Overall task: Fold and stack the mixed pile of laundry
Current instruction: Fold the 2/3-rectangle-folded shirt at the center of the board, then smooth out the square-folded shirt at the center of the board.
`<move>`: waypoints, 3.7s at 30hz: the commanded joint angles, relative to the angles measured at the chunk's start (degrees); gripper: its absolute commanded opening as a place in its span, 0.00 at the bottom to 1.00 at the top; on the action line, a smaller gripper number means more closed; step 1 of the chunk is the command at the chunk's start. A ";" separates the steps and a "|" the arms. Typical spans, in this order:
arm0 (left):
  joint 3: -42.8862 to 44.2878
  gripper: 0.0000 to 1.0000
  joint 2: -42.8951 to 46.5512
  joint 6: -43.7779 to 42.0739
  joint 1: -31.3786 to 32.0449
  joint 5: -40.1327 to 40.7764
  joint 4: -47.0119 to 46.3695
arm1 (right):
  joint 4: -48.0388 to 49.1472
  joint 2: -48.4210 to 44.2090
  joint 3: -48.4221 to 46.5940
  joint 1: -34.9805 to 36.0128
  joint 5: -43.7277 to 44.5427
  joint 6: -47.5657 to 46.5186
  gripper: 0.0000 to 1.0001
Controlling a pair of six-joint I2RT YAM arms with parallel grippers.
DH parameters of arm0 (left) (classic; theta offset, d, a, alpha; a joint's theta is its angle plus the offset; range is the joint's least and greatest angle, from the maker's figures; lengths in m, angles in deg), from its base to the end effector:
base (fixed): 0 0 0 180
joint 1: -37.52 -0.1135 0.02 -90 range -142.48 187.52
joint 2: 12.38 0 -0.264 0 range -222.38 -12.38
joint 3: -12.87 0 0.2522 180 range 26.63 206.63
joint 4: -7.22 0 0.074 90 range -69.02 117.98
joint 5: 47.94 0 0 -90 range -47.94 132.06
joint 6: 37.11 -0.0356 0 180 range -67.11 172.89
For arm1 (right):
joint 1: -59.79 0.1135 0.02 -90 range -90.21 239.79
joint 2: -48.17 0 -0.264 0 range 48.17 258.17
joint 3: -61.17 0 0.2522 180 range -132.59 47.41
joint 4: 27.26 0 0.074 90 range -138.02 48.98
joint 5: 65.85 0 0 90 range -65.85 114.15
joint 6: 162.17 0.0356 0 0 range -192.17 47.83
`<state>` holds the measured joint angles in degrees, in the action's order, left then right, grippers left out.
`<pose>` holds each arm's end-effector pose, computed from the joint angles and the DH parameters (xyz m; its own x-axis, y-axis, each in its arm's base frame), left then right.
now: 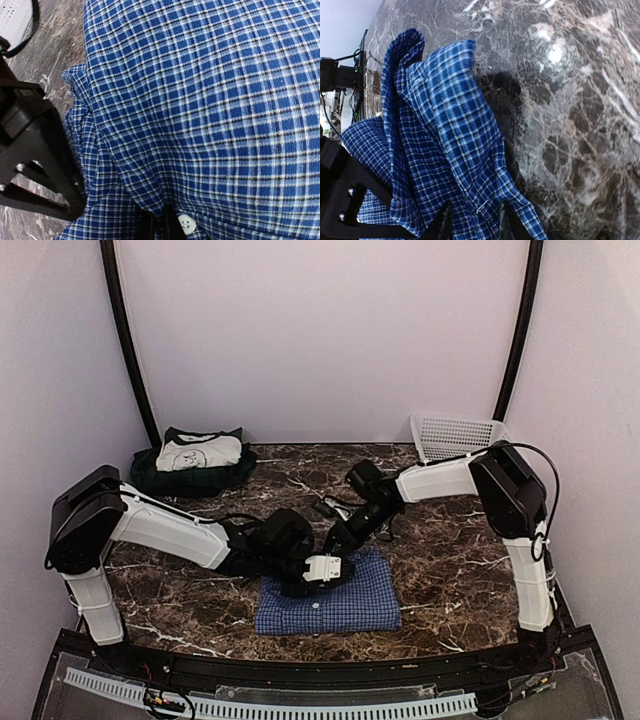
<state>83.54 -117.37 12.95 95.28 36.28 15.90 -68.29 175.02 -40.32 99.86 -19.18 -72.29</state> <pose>0.1979 -0.3204 0.1517 0.2865 0.7430 -0.6048 0.9089 -0.0112 0.4169 0.3258 0.3059 0.1252 -0.6998 -0.5906 -0.4018 -0.6800 0.3785 0.6279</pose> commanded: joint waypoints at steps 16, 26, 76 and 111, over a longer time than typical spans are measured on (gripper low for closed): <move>-4.12 0.00 14.50 7.00 6.06 -0.39 8.06 | -8.32 -6.09 -9.67 -0.39 0.51 -1.08 0.31; -1.54 0.00 15.45 5.18 3.97 0.11 11.36 | -9.33 4.47 -12.25 0.79 -0.07 -2.88 0.00; 8.78 0.69 14.78 21.92 -7.57 15.36 10.67 | -5.23 -27.85 -1.09 -9.21 7.55 8.57 0.58; -13.62 0.58 19.66 65.97 -20.73 -16.69 1.13 | 3.92 -29.90 26.54 -6.24 13.99 7.96 0.36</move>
<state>70.73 -96.54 77.76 75.26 21.96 20.71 -65.23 147.26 -14.57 94.18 -6.11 -64.27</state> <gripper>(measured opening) 0.594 0.394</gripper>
